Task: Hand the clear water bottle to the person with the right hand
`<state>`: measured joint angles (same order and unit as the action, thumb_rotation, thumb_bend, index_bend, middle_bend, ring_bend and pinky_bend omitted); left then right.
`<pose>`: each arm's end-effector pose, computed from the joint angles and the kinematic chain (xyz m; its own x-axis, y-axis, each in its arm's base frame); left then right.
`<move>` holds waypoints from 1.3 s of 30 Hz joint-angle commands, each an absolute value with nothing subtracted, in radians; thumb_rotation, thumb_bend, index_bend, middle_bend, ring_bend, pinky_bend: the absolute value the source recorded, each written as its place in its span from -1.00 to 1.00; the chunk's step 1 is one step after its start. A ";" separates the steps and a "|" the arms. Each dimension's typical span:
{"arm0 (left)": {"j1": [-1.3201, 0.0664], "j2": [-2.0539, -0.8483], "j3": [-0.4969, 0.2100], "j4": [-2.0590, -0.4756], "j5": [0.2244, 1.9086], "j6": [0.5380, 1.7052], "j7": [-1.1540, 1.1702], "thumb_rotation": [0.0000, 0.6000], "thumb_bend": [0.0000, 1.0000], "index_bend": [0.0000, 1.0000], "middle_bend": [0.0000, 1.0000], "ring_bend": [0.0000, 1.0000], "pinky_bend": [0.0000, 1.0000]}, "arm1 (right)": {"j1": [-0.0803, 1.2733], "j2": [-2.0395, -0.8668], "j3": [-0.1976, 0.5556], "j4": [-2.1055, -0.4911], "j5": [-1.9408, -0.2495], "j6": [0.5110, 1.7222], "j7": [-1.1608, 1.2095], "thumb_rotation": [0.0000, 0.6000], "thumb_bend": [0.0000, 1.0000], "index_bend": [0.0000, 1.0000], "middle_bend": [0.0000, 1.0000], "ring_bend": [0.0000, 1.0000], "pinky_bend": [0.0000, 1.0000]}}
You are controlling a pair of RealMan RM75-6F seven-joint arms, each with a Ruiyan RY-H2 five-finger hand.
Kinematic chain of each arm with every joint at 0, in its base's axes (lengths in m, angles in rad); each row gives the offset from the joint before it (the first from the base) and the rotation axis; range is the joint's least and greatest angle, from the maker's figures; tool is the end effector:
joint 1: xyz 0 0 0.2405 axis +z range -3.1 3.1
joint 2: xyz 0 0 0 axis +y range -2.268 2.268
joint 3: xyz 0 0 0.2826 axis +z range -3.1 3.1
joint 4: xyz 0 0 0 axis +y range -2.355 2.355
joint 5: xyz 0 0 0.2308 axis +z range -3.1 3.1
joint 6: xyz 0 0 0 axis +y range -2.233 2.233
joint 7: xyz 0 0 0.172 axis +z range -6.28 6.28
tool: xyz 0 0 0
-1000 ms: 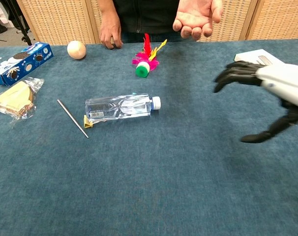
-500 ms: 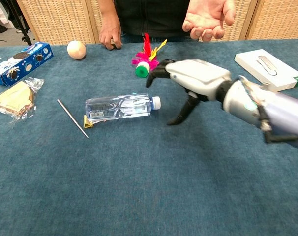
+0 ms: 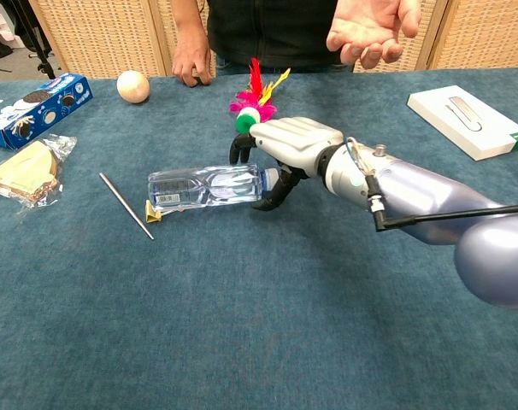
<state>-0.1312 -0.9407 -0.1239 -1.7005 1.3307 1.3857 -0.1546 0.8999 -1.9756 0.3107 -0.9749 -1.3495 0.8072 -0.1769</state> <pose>-0.3475 0.2433 0.2141 0.3031 -0.0168 0.9528 0.9483 0.1035 -0.2999 -0.0757 -0.4158 -0.1629 0.4379 -0.2414 0.8660 -0.8029 -0.5383 0.2559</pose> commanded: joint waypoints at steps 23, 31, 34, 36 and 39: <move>-0.130 -0.935 -0.103 -1.718 1.383 1.390 -0.162 1.00 -1.00 -1.00 -1.00 -1.00 -1.00 | 0.707 -1.576 0.175 -1.610 -1.554 1.196 -0.160 1.00 0.45 0.28 0.28 0.05 -0.16; -0.127 -0.930 -0.097 -1.724 1.398 1.398 -0.166 1.00 -1.00 -1.00 -1.00 -1.00 -1.00 | 0.679 -1.454 0.225 -1.743 -1.489 1.210 -0.205 1.00 0.45 0.28 0.28 0.05 -0.13; -0.128 -0.930 -0.096 -1.726 1.398 1.396 -0.164 1.00 -1.00 -1.00 -1.00 -1.00 -1.00 | 0.679 -1.426 0.253 -1.774 -1.483 1.224 -0.200 1.00 0.45 0.28 0.28 0.05 -0.13; -0.129 -0.930 -0.096 -1.728 1.397 1.394 -0.162 1.00 -1.00 -1.00 -1.00 -1.00 -1.00 | 0.682 -1.412 0.273 -1.794 -1.479 1.230 -0.201 1.00 0.45 0.28 0.28 0.05 -0.13; -0.130 -0.931 -0.095 -1.728 1.396 1.391 -0.158 1.00 -1.00 -1.00 -1.00 -1.00 -1.00 | 0.695 -1.396 0.317 -1.819 -1.465 1.240 -0.211 1.00 0.45 0.28 0.28 0.05 -0.13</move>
<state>-0.1300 -0.9304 -0.0949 -1.7282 1.3965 1.3911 -0.1586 0.6871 -1.4042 0.2946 -1.8065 -1.4747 1.2326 -0.2047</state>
